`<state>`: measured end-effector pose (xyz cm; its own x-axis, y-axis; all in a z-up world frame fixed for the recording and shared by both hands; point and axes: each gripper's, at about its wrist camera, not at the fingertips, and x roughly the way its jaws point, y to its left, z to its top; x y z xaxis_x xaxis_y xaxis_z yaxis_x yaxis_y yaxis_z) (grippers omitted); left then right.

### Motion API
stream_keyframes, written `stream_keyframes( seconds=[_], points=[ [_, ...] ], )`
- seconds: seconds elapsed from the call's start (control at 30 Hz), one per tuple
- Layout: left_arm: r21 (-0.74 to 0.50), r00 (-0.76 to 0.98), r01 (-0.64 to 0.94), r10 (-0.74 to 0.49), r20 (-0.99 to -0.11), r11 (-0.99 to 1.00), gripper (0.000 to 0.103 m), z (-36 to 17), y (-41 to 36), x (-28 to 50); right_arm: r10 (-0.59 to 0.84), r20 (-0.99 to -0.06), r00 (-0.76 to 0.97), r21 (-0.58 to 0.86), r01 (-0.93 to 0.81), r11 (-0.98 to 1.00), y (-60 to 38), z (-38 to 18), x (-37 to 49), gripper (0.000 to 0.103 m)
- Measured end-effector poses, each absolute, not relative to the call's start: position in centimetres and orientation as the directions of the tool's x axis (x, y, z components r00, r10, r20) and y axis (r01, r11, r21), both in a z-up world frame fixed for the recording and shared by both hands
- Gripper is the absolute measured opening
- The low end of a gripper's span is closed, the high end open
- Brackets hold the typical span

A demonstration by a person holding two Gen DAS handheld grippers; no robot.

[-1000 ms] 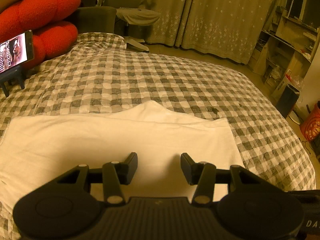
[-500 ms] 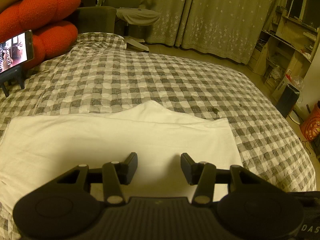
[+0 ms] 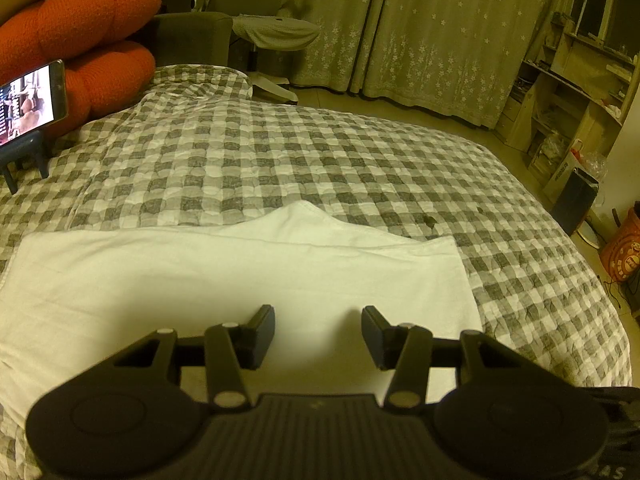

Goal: Fold clothes

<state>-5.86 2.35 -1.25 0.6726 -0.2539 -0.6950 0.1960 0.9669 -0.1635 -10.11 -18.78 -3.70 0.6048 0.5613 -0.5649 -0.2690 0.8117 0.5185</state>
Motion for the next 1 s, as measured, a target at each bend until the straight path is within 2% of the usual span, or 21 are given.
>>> stream_keyframes(
  seconds=[0.2,0.6,0.87,0.93,1.0],
  points=[
    [-0.160,0.672,0.204,-0.257,-0.695,0.966,0.051,-1.2,2.1,-5.9,0.544,-0.565,0.620,0.517,-0.248,0.819,-19.1,-3.8,-10.5,0.011],
    [-0.166,0.672,0.199,-0.258,-0.694,0.966,0.051,-1.2,2.3,-5.8,0.524,-0.567,0.635,0.514,-0.224,0.828,-19.0,-3.8,-10.8,0.010],
    [-0.186,0.682,0.161,-0.246,-0.688,0.969,0.049,-0.9,3.4,-5.4,0.544,-0.556,0.628,0.518,-0.249,0.818,-18.4,-3.8,-11.0,0.026],
    [-0.191,0.679,0.164,-0.251,-0.690,0.968,0.049,-1.0,3.5,-5.2,0.539,-0.558,0.631,0.507,-0.255,0.824,-18.3,-3.8,-11.1,0.026],
    [-0.190,0.679,0.178,-0.260,-0.687,0.966,0.049,-1.0,3.2,-5.3,0.530,-0.562,0.635,0.494,-0.256,0.831,-18.3,-3.7,-11.2,0.021]
  ],
)
